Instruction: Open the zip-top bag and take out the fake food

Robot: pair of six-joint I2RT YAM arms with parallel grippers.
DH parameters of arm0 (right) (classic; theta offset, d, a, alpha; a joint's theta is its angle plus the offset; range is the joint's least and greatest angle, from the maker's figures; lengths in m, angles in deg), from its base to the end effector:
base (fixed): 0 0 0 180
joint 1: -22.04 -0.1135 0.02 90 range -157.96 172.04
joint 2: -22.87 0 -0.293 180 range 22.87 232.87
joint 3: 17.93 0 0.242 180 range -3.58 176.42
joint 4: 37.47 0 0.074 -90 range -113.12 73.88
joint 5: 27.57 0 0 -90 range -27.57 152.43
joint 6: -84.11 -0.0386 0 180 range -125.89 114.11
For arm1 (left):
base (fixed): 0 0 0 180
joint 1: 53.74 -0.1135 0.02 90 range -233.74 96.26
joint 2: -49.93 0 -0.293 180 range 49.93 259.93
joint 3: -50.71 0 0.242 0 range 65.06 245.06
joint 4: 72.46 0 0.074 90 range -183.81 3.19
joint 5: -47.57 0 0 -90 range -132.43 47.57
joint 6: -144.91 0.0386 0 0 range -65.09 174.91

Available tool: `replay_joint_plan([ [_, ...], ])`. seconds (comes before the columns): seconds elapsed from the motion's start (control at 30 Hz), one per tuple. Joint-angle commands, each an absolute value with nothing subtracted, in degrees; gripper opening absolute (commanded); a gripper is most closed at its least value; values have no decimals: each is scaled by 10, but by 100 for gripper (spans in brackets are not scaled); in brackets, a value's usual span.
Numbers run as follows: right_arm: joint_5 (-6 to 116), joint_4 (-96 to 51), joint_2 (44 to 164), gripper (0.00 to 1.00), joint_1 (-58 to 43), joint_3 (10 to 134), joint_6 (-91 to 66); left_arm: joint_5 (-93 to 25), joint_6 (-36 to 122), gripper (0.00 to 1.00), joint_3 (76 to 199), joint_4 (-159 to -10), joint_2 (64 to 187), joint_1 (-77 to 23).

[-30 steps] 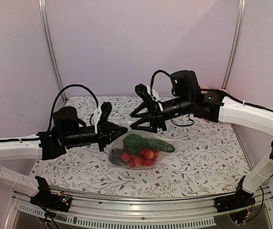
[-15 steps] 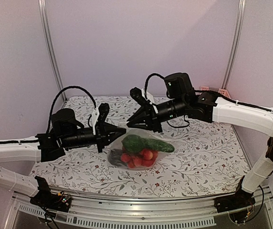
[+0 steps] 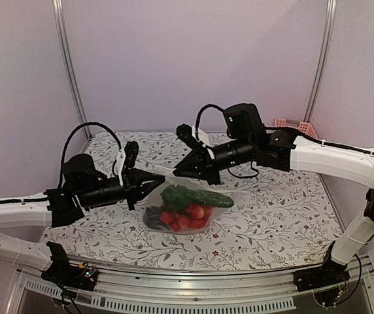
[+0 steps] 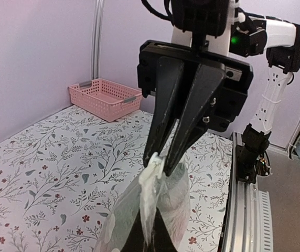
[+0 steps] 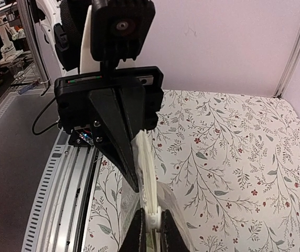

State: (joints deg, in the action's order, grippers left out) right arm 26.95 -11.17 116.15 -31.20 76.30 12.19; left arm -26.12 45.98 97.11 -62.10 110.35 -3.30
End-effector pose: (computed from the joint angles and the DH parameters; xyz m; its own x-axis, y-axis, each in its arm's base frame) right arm 0.2059 0.3130 0.3649 0.0563 -0.3469 -0.9362 -0.9981 -0.0427 -0.0442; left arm 0.1324 -0.1773 0.3026 -0.1827 -0.0127 -0.9831 0.9010 0.3980 -0.1726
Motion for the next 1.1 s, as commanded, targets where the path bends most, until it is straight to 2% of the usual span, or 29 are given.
replay_joint_plan([
  [0.0,302,-94,1156,1,-311,747,130,-291,429,0,945,-556,1063,-51],
  [0.33,300,-89,1146,1,-295,722,118,-312,392,0,894,-511,1029,-90],
  [1.07,329,-88,1093,1,-256,642,98,-352,331,0,854,-532,961,-185],
])
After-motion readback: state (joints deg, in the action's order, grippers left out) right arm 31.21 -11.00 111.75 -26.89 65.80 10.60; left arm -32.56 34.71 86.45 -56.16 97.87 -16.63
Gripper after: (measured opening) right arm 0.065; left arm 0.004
